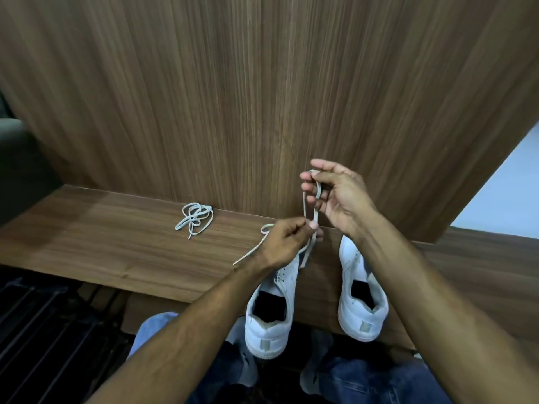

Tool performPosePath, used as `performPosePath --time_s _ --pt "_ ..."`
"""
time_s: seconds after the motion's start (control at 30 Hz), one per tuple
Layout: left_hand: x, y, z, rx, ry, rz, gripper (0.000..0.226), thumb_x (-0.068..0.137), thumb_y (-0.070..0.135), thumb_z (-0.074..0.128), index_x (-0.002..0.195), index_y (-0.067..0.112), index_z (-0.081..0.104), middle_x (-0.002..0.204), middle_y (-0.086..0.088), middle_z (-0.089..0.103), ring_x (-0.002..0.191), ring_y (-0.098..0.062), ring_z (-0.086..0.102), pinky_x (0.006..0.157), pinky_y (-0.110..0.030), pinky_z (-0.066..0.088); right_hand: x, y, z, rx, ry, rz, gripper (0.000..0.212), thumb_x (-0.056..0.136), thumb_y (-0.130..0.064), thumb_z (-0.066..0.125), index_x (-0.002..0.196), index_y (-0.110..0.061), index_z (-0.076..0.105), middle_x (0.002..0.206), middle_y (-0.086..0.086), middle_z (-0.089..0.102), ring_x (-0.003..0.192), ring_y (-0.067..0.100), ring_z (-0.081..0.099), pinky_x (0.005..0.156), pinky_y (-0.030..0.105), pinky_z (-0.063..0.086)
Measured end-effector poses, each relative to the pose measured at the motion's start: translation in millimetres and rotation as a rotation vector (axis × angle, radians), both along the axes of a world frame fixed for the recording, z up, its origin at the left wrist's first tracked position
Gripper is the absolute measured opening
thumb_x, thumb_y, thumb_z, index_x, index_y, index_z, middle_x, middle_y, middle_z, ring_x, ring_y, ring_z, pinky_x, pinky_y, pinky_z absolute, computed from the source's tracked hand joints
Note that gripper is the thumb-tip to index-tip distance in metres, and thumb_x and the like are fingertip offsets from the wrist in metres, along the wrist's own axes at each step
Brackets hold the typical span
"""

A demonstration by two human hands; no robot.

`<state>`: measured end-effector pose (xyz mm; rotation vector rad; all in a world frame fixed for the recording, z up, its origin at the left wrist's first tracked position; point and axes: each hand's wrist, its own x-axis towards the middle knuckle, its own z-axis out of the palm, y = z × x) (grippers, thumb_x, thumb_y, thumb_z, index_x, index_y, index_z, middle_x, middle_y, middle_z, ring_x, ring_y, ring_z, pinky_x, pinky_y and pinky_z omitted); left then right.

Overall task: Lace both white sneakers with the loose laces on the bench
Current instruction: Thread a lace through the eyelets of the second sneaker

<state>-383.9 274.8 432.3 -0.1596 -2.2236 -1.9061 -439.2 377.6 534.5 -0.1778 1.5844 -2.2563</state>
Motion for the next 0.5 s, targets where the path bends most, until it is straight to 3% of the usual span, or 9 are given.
performPosePath --time_s 0.1,0.23,0.37,0.5 --pt "0.8 -14.1 -8.5 -0.084 0.0 0.066 0.021 0.101 0.014 0.046 0.084 0.015 0.059 0.071 -0.001 0.063 0.068 -0.013 0.058 0.062 -0.022 0.047 -7.1 11.7 5.0 0.002 0.035 -0.073 0.02 0.092 -0.001 0.055 0.107 -0.011 0.063 0.078 0.006 0.071 0.06 0.011 0.066 0.046 0.021 0.05" --pt "-3.2 -52.1 -42.7 -0.315 -0.084 0.297 0.02 0.095 0.031 0.053 0.077 0.028 0.058 0.063 0.001 0.063 0.062 -0.015 0.057 0.067 -0.041 0.053 -16.8 29.8 -9.1 0.087 0.085 -0.184 0.022 0.089 0.001 0.057 0.103 -0.015 0.063 0.083 0.004 0.071 0.074 0.014 0.069 0.053 0.024 0.054" --pt "-5.1 -72.5 -65.1 -0.247 -0.179 0.448 0.02 0.083 0.041 0.056 0.065 0.036 0.063 0.062 0.011 0.064 0.061 -0.008 0.054 0.069 -0.043 0.052 -13.1 28.3 -60.8 0.389 0.242 -0.209 0.042 0.085 0.011 0.056 0.114 -0.019 0.059 0.095 -0.003 0.065 0.086 0.01 0.062 0.073 0.03 0.053" --pt "-5.3 -70.0 -69.0 -0.373 -0.179 0.286 0.023 0.081 0.051 0.055 0.074 0.032 0.066 0.07 -0.001 0.068 0.065 -0.015 0.059 0.067 -0.04 0.051 7.4 14.4 -121.6 0.754 0.572 -0.018 0.048 0.083 0.011 0.057 0.124 -0.014 0.06 0.123 0.004 0.053 0.101 0.014 0.058 0.09 0.018 0.045"
